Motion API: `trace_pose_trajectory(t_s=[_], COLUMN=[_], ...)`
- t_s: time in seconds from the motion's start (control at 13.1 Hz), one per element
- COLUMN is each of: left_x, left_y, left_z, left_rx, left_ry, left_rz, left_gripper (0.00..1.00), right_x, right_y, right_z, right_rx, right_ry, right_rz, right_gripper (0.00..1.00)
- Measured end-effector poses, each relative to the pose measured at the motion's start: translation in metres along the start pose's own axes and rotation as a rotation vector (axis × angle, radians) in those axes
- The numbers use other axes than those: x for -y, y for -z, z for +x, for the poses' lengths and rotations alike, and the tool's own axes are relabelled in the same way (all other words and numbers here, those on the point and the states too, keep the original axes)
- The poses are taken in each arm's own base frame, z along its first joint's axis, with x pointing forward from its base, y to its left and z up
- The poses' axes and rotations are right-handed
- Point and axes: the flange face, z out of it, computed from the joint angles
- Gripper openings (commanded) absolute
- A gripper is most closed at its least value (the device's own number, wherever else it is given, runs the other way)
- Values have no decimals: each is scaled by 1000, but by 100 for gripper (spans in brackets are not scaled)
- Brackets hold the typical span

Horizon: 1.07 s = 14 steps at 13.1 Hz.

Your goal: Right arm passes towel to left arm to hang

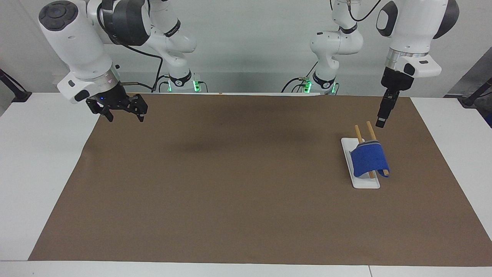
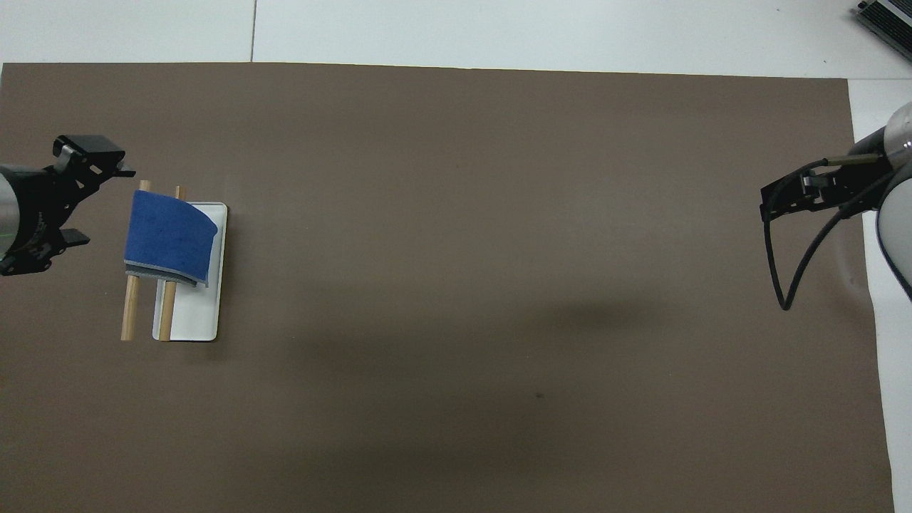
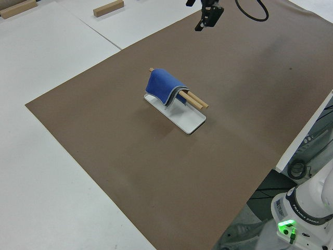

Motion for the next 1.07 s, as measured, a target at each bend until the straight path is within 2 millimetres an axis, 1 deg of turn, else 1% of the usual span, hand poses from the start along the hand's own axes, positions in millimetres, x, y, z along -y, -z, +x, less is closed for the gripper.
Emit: trace_pose_trajectory(t_s=[0.31,0.53,0.61,0.76,1.07], left_x=[22,33,34,31,24], left_y=[20,35,38,41,37], left_z=[16,32,37,41,35], left_rx=[81,125,139,159,212], left_ry=[-409,-617,-661,-727,-882], left_rz=[40,56,59,61,63], left_gripper=[100,100,100,100,100], right_x=[0,0,0,0,0], right_y=[1,0,1,0,0], right_z=[0,-1,-1,-1,-1], right_rx=[-1,-1,-1,0,0], right_ry=[0,0,0,0,0], right_rz=[0,0,0,0,0], right_gripper=[100,100,100,100,100])
